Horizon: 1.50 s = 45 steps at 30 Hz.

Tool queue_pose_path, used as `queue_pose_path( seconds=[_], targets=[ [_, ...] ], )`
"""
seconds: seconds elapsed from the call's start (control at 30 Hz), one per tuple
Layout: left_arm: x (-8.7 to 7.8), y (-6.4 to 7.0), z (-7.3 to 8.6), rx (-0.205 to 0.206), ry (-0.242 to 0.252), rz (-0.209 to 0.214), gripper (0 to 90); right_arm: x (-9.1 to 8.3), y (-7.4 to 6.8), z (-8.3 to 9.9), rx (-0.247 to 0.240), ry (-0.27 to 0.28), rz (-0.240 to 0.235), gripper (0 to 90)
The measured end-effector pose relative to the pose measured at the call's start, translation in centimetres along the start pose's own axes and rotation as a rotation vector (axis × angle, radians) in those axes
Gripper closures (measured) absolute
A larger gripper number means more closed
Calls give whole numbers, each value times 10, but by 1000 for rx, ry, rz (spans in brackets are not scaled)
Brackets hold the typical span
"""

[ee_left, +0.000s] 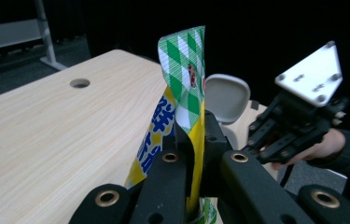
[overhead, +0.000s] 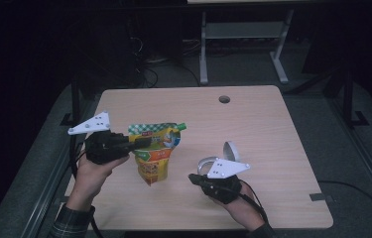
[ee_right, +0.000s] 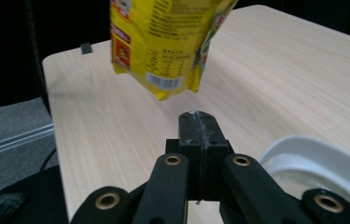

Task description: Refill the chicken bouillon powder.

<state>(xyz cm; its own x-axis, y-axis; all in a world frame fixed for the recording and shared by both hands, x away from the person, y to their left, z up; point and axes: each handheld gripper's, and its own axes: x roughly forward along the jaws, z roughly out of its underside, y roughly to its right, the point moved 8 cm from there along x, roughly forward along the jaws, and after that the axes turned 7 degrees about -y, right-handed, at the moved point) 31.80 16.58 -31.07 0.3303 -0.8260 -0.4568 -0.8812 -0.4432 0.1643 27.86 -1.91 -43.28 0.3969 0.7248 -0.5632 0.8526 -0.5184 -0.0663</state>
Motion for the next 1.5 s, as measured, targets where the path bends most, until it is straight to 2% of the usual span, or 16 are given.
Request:
queue_pose_path(
  seconds=[0.13, 0.17, 0.3, 0.5, 0.73, 1.03, 1.5],
  targets=[
    [-3, 4, -7, 19, 7, 5, 899, 4, 3, -7, -3, 7, 20, 898],
    [-4, 6, -10, 24, 6, 8, 900, 6, 5, -12, 11, 12, 37, 898],
    [-3, 14, -16, 38, 13, 27, 899, 12, 8, -21, 32, 12, 56, 898],
    [-3, 24, -23, 52, 23, 58, 899, 21, 12, -27, 64, 28, 59, 898],
    [3, 33, -28, 64, 27, 81, 900, 30, 10, -29, 67, 30, 61, 898],
    [11, 37, -35, 76, 18, 80, 900, 36, 2, -29, 43, 33, 65, 898],
    [28, 32, -42, 63, 5, 81, 900, 44, -11, -26, 4, 47, 18, 899]
  ],
)
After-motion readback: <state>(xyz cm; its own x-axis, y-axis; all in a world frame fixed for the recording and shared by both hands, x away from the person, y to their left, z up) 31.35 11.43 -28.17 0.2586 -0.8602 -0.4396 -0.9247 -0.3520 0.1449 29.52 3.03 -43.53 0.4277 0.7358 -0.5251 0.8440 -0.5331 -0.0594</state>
